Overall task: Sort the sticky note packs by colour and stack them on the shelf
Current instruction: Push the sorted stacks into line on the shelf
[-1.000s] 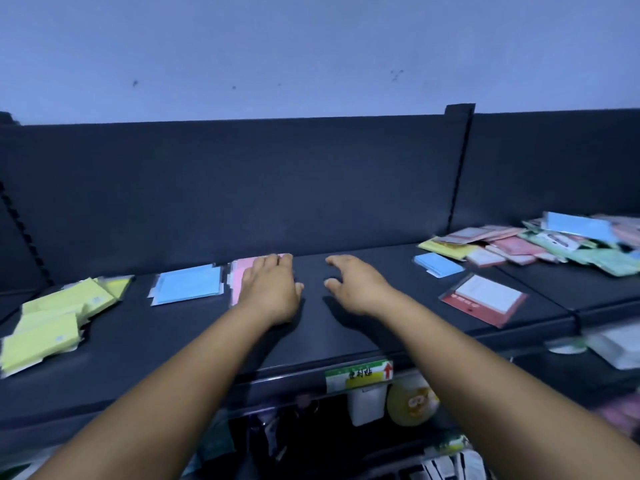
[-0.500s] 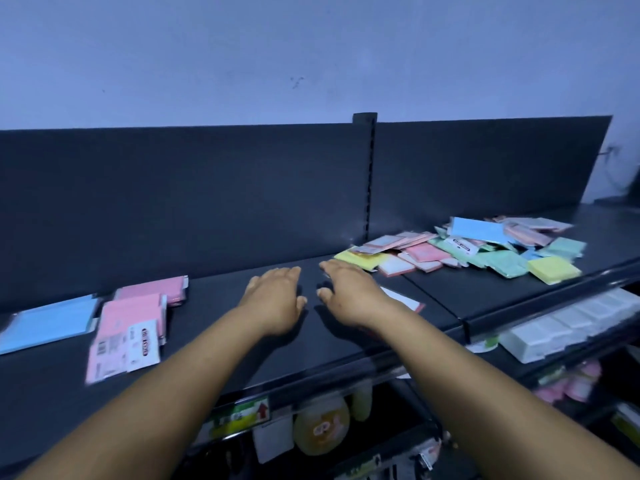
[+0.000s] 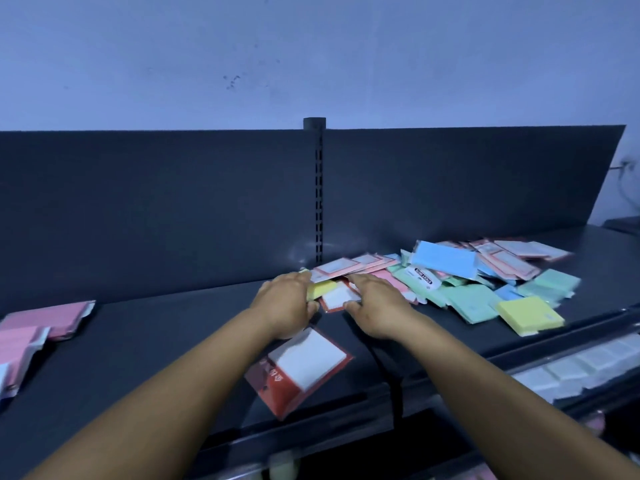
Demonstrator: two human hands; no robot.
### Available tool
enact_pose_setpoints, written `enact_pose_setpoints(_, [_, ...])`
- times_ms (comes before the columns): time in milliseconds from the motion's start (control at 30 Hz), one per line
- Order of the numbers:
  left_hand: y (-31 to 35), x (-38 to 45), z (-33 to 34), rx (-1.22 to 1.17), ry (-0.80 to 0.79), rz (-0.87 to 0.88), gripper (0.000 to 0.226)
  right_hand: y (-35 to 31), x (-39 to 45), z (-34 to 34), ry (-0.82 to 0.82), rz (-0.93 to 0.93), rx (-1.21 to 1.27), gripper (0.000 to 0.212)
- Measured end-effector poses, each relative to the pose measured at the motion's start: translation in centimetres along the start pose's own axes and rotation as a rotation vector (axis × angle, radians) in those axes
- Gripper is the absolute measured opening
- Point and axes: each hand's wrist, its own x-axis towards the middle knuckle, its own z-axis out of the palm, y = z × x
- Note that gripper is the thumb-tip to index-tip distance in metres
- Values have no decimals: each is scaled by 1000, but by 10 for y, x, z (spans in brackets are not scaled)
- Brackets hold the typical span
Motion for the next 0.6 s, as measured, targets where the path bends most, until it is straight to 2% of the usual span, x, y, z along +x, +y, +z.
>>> enact_pose_setpoints(300, [23,55,15,13,-39,2,58,48,51,-5,16,61,10,67])
enact_pose_setpoints(600, [26,102,28,21,-45,88,53,56,108,-3,48,154,-77,67])
